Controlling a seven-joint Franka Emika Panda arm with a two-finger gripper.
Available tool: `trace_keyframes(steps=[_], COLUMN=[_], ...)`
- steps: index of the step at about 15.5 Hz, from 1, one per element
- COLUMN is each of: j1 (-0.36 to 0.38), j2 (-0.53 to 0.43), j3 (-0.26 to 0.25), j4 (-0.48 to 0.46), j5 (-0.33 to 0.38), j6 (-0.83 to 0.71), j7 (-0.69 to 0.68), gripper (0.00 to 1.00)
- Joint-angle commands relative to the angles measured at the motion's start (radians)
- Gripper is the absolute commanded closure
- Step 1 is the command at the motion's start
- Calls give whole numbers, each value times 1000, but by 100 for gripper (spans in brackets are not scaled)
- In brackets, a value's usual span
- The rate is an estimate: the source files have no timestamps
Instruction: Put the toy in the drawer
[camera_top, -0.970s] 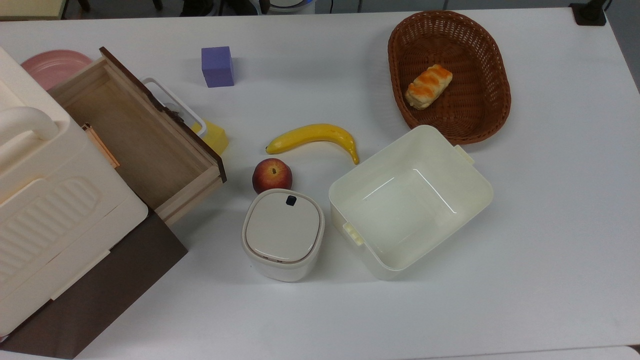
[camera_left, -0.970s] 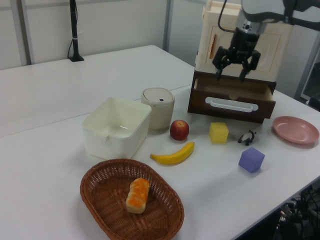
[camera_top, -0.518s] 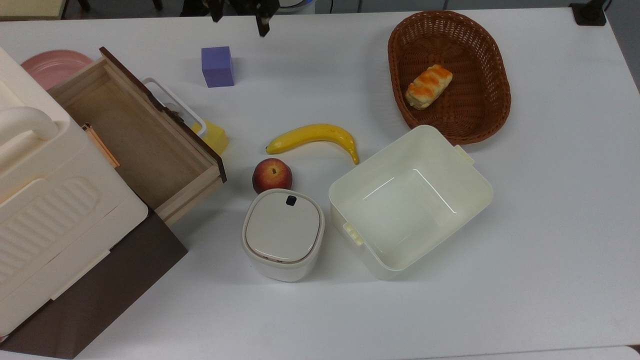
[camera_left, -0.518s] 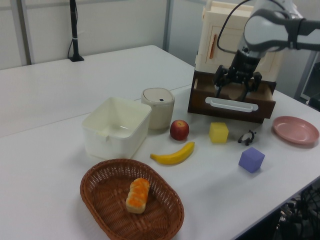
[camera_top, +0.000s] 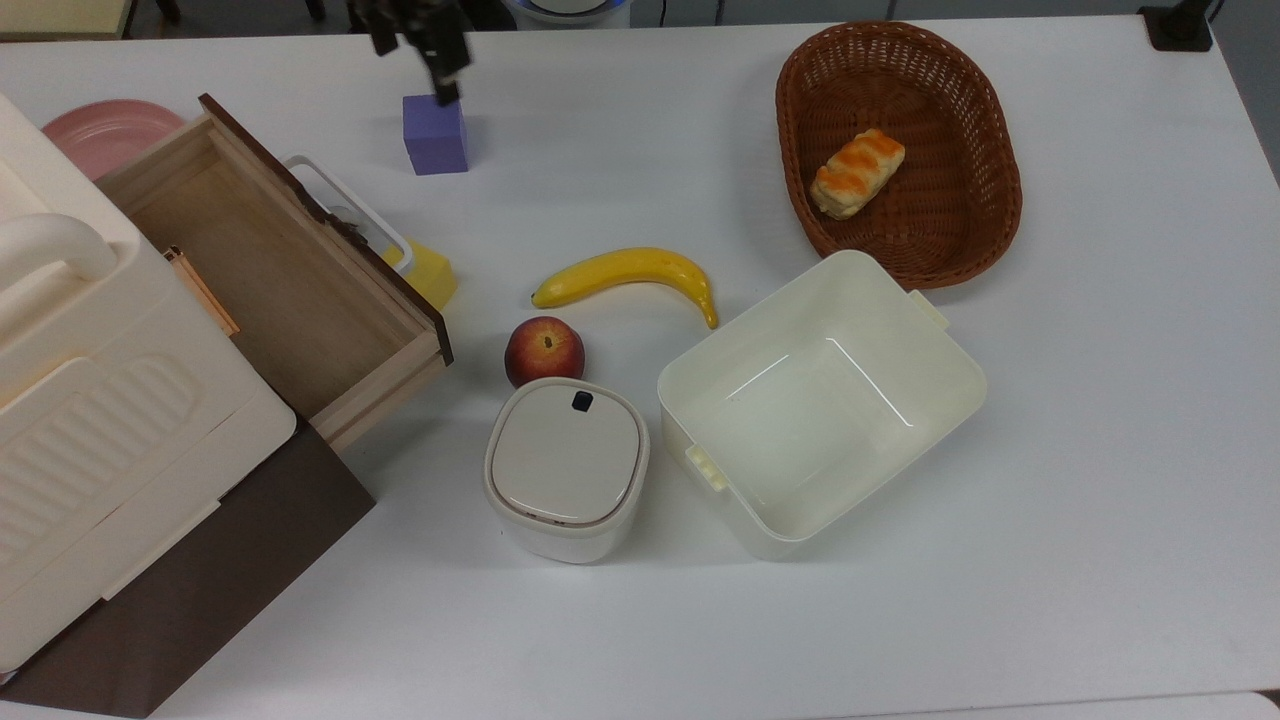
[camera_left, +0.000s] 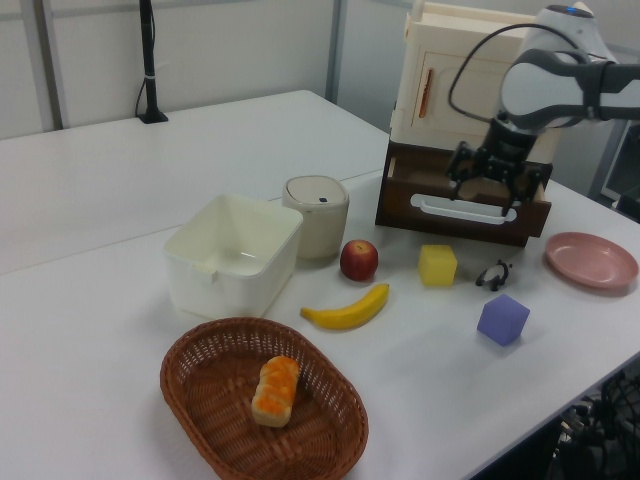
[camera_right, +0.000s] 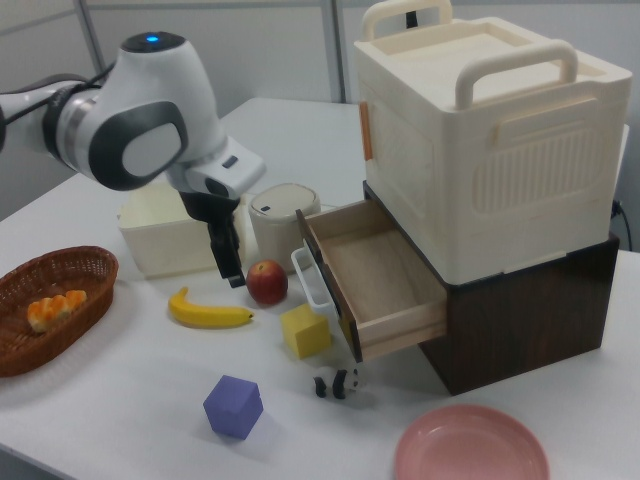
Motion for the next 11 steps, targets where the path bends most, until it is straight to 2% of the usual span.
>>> trace_keyframes(steps=[1,4,7,9,11], j1=[67,29,-20,-24,-28], j2=[-29,-29,5,20,38], j3=[-81,-60,-2,6,6], j4=[-54,-141,-178,-195,-215], j5=[-34,-130,-186,-197,-249], j6=[44,186,257,284,317], j7=[101,103,104,117,156], gripper=[0,0,0,0,0])
